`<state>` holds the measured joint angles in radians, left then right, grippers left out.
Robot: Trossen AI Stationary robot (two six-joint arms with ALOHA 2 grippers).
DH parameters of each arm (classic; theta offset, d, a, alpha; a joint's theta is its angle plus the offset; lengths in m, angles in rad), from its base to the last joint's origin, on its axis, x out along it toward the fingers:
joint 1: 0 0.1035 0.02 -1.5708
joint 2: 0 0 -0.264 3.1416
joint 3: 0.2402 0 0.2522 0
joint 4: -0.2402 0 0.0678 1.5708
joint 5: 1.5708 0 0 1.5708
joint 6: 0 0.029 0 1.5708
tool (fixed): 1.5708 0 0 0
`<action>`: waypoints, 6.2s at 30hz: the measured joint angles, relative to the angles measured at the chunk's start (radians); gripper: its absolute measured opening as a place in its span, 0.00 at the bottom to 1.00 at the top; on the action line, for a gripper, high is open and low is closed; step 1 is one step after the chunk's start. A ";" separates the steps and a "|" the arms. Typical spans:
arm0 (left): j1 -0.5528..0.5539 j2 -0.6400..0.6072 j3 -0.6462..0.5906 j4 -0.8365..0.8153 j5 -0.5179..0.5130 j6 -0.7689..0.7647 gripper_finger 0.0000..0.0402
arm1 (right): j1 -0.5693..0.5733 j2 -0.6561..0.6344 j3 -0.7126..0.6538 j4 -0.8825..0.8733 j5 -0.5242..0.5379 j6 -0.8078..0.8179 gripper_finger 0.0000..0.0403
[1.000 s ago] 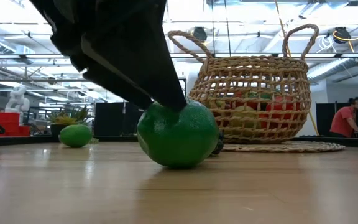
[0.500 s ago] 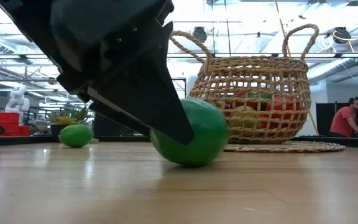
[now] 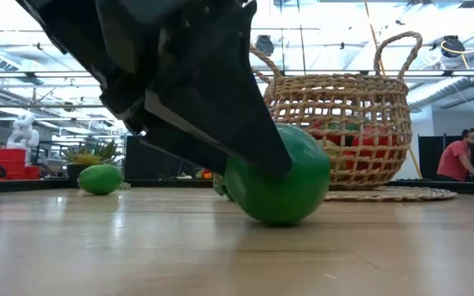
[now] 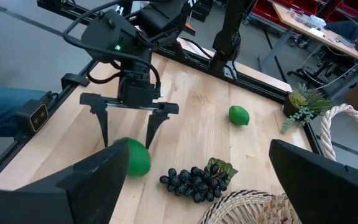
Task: Build produce basket
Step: Put the green lime into the brown basket
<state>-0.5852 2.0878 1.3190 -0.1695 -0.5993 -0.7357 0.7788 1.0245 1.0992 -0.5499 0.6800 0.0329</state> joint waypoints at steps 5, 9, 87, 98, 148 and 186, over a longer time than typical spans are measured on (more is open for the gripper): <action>0.014 0.014 0.000 0.009 -0.005 -0.003 0.98 | 0.000 0.000 0.000 0.000 0.000 0.000 0.94; 0.023 0.017 -0.001 -0.031 -0.007 0.000 0.95 | 0.000 0.000 0.000 0.000 0.000 0.001 0.94; 0.058 -0.453 0.001 0.136 -0.059 1.508 0.77 | 0.000 0.000 0.000 -0.019 0.000 0.008 0.94; 0.085 -0.455 0.001 0.251 -0.066 1.909 0.77 | 0.000 0.000 0.000 -0.019 0.000 0.008 0.94; 0.093 -0.455 0.001 0.249 -0.065 1.115 0.77 | 0.000 0.000 0.000 -0.019 0.000 0.008 0.94; 0.092 -0.455 0.001 0.249 -0.064 -0.057 0.77 | 0.000 0.000 0.000 -0.019 0.000 0.008 0.94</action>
<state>-0.4927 1.6333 1.3197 0.0792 -0.6636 -0.7930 0.7786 1.0242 1.0992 -0.5684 0.6796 0.0406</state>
